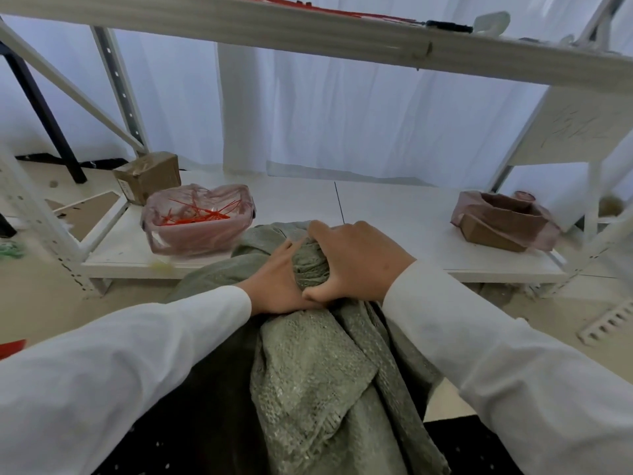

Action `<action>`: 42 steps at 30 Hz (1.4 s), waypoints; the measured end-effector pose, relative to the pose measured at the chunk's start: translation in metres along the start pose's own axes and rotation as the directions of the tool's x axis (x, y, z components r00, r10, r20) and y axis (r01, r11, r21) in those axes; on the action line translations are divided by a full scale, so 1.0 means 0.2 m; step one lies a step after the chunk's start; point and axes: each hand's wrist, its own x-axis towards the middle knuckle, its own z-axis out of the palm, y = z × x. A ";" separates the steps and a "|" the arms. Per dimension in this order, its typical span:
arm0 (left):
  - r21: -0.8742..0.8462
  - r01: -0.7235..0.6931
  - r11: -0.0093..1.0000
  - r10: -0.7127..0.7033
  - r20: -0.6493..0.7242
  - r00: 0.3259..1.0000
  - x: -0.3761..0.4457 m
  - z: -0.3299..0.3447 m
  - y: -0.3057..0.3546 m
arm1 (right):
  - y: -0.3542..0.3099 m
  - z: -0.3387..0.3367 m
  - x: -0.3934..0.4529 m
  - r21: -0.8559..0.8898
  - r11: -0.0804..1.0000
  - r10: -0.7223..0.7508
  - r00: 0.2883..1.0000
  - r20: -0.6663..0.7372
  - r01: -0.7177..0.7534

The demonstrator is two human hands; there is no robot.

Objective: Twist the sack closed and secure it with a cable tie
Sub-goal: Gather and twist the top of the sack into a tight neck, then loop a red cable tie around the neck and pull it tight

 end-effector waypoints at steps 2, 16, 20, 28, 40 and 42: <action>-0.050 -0.039 0.998 0.038 -0.023 0.999 0.01 0.00 -0.01 | 0.00 0.00 -0.02 0.013 1.000 -0.001 1.000 0.000 0.001; -0.008 -0.167 0.986 0.166 -0.069 0.984 0.04 0.02 -0.03 | 0.00 -0.19 0.10 0.653 0.743 0.327 0.931 -0.160 -0.149; 0.046 -0.100 0.994 0.095 0.094 0.991 0.02 0.02 -0.06 | -0.12 0.03 0.19 0.379 0.846 0.281 0.917 0.282 -0.376; -0.057 -0.141 0.988 0.142 0.022 0.990 0.00 -0.05 -0.11 | -0.13 0.09 0.27 0.505 0.740 0.333 0.894 0.298 -0.444; 0.061 -0.143 0.988 0.130 0.176 0.976 0.02 -0.20 -0.12 | 0.08 0.05 0.29 0.757 0.436 0.500 0.830 0.245 -0.486; 0.058 -0.171 0.984 0.158 0.181 0.971 0.03 -0.20 -0.13 | 0.11 0.04 0.31 0.794 0.452 0.544 0.831 0.117 -0.407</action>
